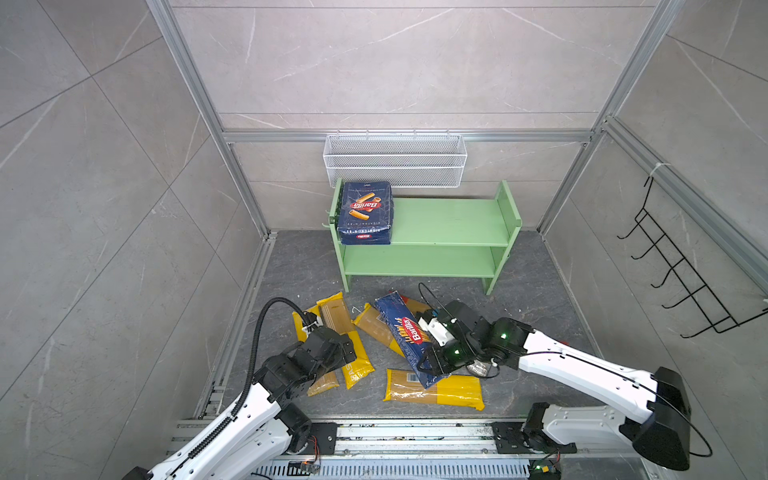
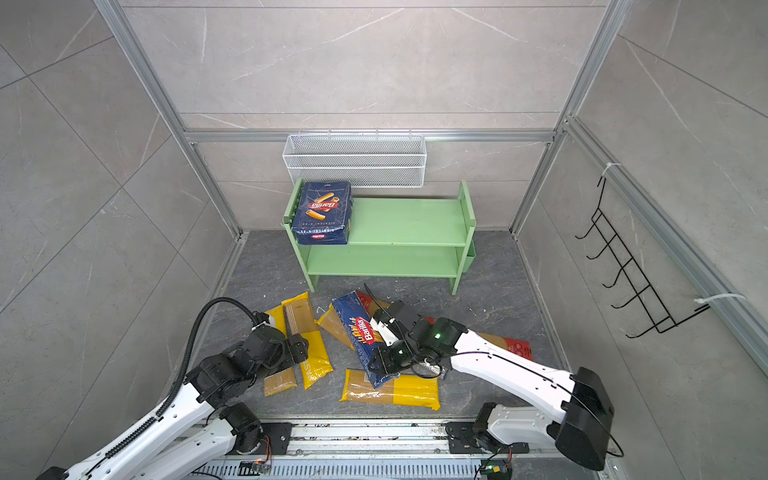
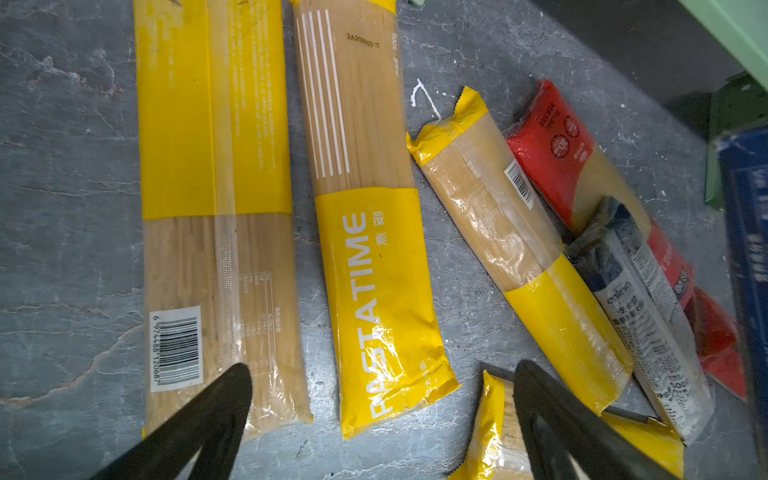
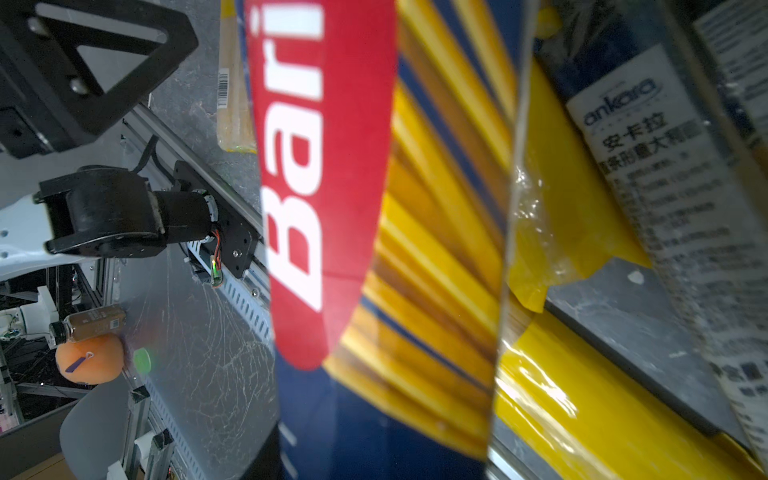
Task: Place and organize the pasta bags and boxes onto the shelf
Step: 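Lift the spaghetti box and carry it toward the green shelf with the right gripper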
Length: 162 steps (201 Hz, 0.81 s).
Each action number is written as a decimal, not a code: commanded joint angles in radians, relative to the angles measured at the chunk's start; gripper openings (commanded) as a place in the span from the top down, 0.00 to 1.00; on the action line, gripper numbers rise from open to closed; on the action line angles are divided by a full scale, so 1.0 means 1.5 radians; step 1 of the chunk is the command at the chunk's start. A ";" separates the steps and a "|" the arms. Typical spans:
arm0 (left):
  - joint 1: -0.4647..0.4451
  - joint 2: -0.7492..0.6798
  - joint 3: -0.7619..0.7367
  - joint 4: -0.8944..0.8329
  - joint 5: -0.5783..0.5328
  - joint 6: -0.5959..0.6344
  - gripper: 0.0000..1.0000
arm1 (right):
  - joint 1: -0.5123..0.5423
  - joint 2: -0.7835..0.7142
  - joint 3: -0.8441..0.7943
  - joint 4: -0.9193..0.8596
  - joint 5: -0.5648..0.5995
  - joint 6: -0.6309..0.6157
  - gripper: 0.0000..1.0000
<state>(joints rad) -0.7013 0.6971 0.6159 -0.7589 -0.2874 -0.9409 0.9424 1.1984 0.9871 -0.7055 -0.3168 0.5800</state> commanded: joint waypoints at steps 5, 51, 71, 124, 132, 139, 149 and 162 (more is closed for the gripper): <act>0.002 0.006 0.029 0.002 -0.012 0.019 0.00 | 0.001 -0.079 0.026 -0.006 0.027 -0.023 0.69; 0.002 0.056 0.048 0.037 0.009 0.026 0.00 | 0.002 -0.157 0.070 -0.087 0.078 -0.030 0.69; 0.001 0.089 0.062 0.051 0.015 0.029 0.00 | 0.001 -0.178 0.094 -0.119 0.114 -0.030 0.69; -0.007 0.156 0.078 0.110 0.040 0.042 0.00 | 0.001 -0.197 0.167 -0.156 0.173 -0.040 0.69; -0.007 0.162 0.080 0.116 0.042 0.044 0.00 | 0.001 -0.194 0.178 -0.157 0.180 -0.043 0.69; -0.008 0.167 0.082 0.119 0.043 0.045 0.00 | 0.002 -0.189 0.191 -0.159 0.189 -0.046 0.69; -0.010 0.173 0.084 0.122 0.044 0.047 0.00 | 0.001 -0.181 0.210 -0.164 0.200 -0.050 0.69; -0.011 0.178 0.087 0.129 0.047 0.051 0.00 | 0.001 -0.167 0.240 -0.169 0.217 -0.057 0.69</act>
<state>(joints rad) -0.7094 0.9535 0.7055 -0.6125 -0.2317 -0.8986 0.9421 0.9401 1.2320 -1.0447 -0.0742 0.5499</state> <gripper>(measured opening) 0.997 0.364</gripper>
